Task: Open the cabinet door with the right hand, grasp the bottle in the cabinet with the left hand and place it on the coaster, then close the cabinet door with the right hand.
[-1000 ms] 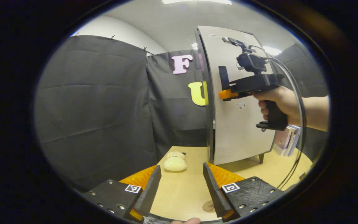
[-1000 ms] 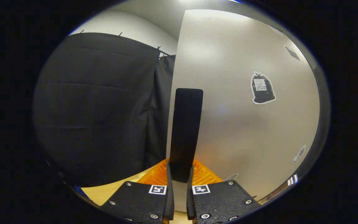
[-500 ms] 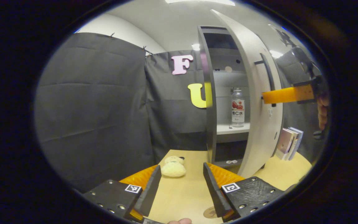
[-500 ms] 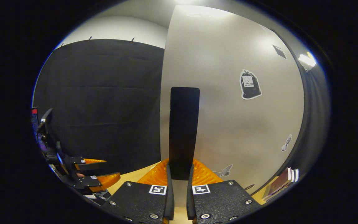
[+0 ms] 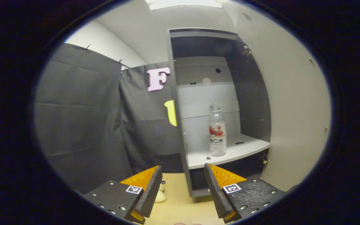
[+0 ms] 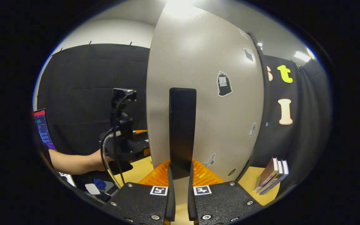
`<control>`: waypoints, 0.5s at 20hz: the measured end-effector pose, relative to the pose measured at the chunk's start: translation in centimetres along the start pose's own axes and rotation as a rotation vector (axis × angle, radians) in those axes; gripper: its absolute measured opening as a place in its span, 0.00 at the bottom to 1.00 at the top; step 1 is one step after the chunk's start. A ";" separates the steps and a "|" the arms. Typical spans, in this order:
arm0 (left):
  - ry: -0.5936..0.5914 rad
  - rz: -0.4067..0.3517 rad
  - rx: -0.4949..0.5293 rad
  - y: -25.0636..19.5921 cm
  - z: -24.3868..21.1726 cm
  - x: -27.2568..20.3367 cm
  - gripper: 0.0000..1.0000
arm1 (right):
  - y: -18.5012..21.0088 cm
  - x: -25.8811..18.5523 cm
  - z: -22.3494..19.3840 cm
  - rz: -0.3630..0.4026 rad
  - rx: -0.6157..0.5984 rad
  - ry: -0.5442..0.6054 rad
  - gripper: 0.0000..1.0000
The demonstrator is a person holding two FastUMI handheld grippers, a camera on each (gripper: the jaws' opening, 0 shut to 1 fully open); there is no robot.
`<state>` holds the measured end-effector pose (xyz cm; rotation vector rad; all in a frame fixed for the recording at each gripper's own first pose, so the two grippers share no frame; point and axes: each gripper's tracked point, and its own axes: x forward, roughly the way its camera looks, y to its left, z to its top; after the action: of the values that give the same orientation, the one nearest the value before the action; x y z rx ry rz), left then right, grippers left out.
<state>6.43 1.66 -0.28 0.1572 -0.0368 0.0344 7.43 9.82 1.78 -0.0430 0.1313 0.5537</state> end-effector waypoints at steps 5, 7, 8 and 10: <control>-0.015 -0.027 0.087 -6.8 2.7 8.2 0.84 | -0.9 -1.2 -0.1 -0.040 -0.002 -0.001 0.20; -0.021 -0.018 0.088 -7.9 3.3 10.7 0.83 | -1.2 -1.7 -0.1 -0.056 -0.017 -0.004 0.20; -0.012 0.005 0.115 -7.9 3.3 11.8 0.77 | -1.4 -2.0 0.0 -0.063 -0.020 -0.005 0.23; -0.016 0.029 0.143 -7.5 3.2 13.6 0.72 | -1.8 -2.2 -0.3 -0.070 0.007 0.000 0.25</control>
<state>20.21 -5.86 2.28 0.2998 -0.0524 0.0644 6.51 7.14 1.81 -0.0403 0.1309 0.4831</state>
